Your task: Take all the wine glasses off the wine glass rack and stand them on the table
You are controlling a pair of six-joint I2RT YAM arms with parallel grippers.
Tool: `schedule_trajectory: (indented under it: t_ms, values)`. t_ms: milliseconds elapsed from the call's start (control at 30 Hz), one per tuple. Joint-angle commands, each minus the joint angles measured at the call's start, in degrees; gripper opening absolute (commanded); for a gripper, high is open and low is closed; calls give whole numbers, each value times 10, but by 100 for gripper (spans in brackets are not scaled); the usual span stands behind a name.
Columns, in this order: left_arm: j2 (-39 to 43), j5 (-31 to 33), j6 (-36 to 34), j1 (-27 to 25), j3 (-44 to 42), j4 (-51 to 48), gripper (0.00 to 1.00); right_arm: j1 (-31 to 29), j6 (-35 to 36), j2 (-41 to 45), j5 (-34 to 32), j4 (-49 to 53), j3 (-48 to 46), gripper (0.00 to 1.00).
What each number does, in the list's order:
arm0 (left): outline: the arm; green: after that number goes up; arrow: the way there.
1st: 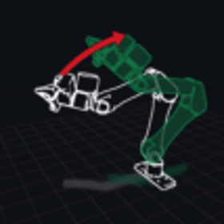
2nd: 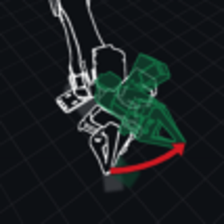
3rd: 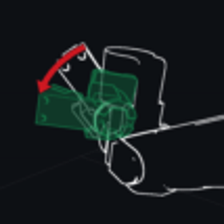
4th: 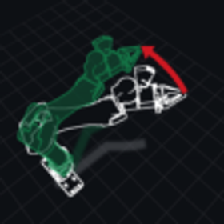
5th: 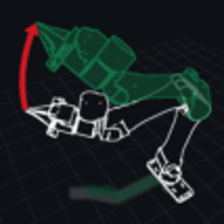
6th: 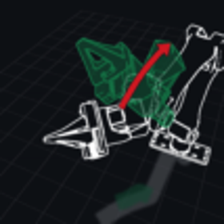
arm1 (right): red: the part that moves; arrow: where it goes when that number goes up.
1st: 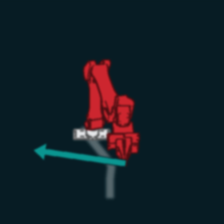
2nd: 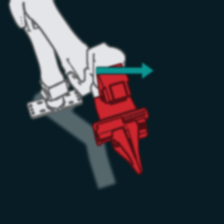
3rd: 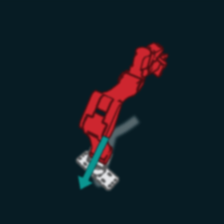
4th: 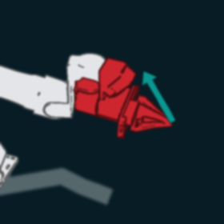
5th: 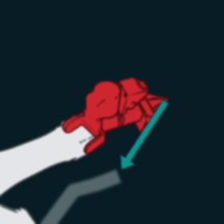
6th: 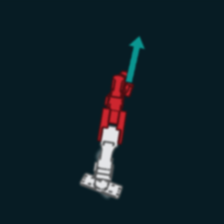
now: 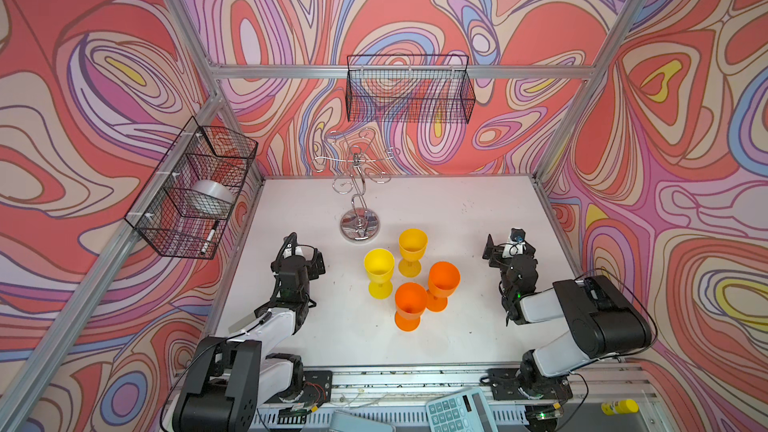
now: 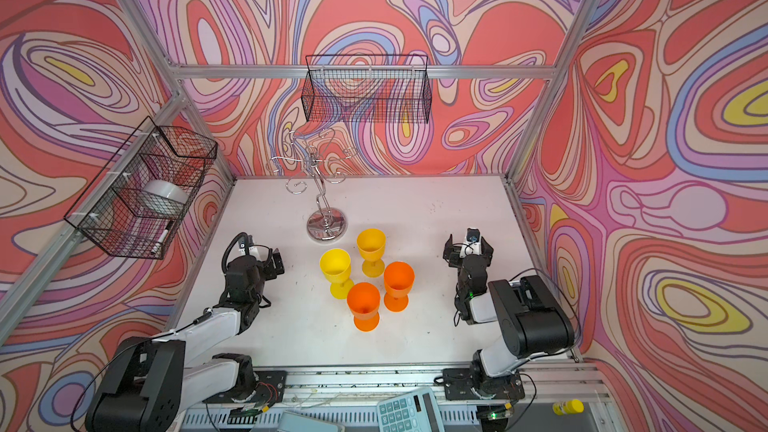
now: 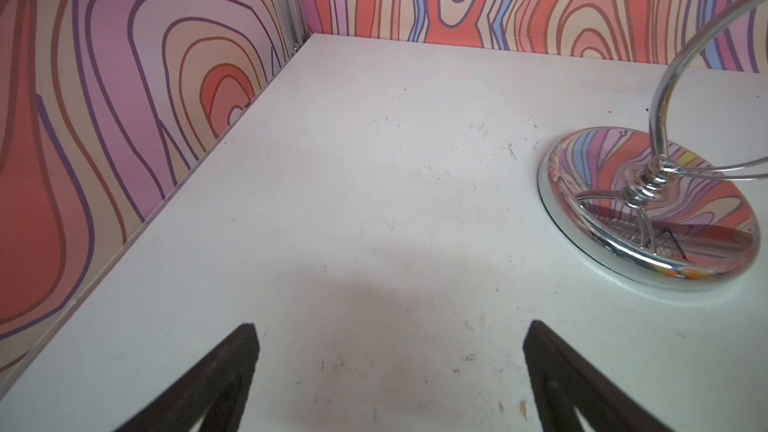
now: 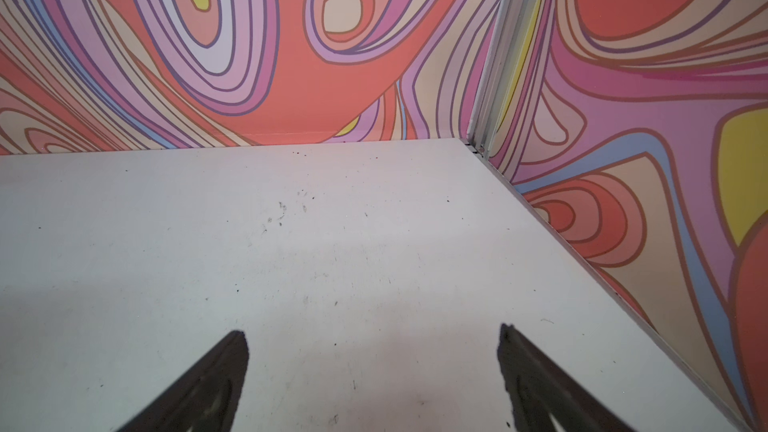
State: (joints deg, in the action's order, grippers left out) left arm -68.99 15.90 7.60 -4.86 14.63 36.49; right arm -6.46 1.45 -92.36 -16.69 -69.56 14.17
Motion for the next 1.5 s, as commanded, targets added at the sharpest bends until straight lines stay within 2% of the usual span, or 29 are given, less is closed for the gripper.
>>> schedule_trajectory:
  t_ms: [0,100,167,233,467,533,600,667,767,1467]
  values:
    - [-23,-7,-18,4,8,65,100,-3,6,-40,-8,-62,15,99]
    - [-51,-14,-33,4,19,90,100,-2,6,-84,-19,-77,32,99]
    - [-67,-17,-48,4,32,87,100,-1,-3,-70,-15,-22,47,99]
    - [-83,-22,-67,4,35,105,100,1,0,-75,-18,-10,60,98]
    - [-206,-45,-80,9,26,254,100,14,-14,-68,4,68,94,98]
    - [-187,-31,-64,9,63,141,100,16,-15,-68,6,76,97,99]
    - [-204,-38,-70,13,62,180,100,28,-25,-67,28,109,112,99]
    - [-190,-49,-61,18,73,130,100,56,-42,-65,78,148,128,99]
    - [-198,-52,-65,20,66,163,100,58,-42,-64,79,144,126,98]
    - [-195,-52,-65,20,64,161,100,57,-40,-64,79,142,126,99]
